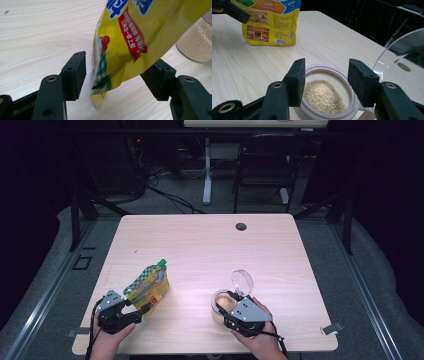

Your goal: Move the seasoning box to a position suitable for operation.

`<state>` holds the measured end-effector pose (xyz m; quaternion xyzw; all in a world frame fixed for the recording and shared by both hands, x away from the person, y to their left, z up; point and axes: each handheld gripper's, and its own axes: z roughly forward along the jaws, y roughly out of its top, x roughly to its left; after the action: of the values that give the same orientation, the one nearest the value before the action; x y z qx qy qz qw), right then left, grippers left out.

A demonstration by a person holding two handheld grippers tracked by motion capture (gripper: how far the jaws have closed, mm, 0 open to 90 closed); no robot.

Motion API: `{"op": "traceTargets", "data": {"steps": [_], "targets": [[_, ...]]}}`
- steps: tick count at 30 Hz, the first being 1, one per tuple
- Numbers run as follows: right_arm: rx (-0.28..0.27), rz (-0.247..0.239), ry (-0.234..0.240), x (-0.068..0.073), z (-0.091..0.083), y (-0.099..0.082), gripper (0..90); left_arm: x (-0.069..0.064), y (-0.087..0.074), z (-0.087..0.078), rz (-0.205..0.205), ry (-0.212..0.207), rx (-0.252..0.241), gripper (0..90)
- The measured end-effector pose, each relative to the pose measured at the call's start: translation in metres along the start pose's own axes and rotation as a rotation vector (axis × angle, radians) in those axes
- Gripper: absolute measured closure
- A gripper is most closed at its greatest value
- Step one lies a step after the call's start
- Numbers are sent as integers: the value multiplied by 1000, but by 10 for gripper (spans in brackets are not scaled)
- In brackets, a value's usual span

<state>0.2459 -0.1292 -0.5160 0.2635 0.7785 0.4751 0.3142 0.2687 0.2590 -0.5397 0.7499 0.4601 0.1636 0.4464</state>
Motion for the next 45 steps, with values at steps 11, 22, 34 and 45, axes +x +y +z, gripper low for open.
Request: {"op": "traceTargets", "data": {"steps": [11, 22, 34, 45], "targets": [[-3, 56, 15, -10, -10, 3, 498, 0, -5, -6, 8, 3, -5, 384], [21, 121, 63, -22, -23, 9, 569, 1, -8, -3, 22, -7, -8, 382], [62, 134, 84, -29, -30, 12, 752, 0, -8, -1, 25, -10, -8, 384], [77, 137, 83, -33, -32, 12, 806, 2, -8, 0, 24, -6, -11, 384]]}}
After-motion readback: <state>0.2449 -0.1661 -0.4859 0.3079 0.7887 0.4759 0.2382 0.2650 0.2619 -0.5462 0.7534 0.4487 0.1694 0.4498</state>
